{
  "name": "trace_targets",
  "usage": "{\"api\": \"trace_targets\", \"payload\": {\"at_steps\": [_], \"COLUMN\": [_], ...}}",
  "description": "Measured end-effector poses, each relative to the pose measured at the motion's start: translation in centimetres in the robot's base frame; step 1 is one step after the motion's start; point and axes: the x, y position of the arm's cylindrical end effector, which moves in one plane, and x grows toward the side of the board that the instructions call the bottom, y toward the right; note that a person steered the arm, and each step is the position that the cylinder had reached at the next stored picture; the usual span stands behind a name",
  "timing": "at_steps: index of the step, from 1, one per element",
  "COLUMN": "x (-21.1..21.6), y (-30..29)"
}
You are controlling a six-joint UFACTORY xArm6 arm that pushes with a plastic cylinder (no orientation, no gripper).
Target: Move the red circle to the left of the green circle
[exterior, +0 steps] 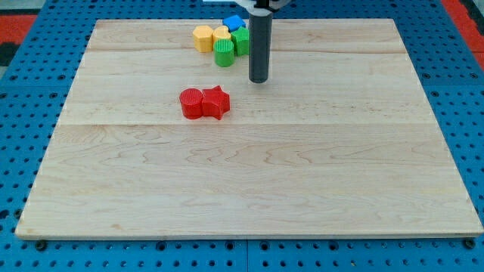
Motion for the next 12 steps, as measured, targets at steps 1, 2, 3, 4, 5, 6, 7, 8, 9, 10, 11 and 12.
{"api": "trace_targets", "payload": {"at_steps": [1, 2, 3, 4, 5, 6, 7, 8, 9, 10, 11, 12], "x": [0.1, -1.9, -7.5, -13.6, -14.6, -14.9, -13.3, -4.2, 8.0, 9.8, 9.6, 6.0], "y": [-2.9, -12.3, -20.3, -19.7, -18.7, -18.7, -19.5, -22.0, -18.9, -13.8, -9.2, -10.1]}}
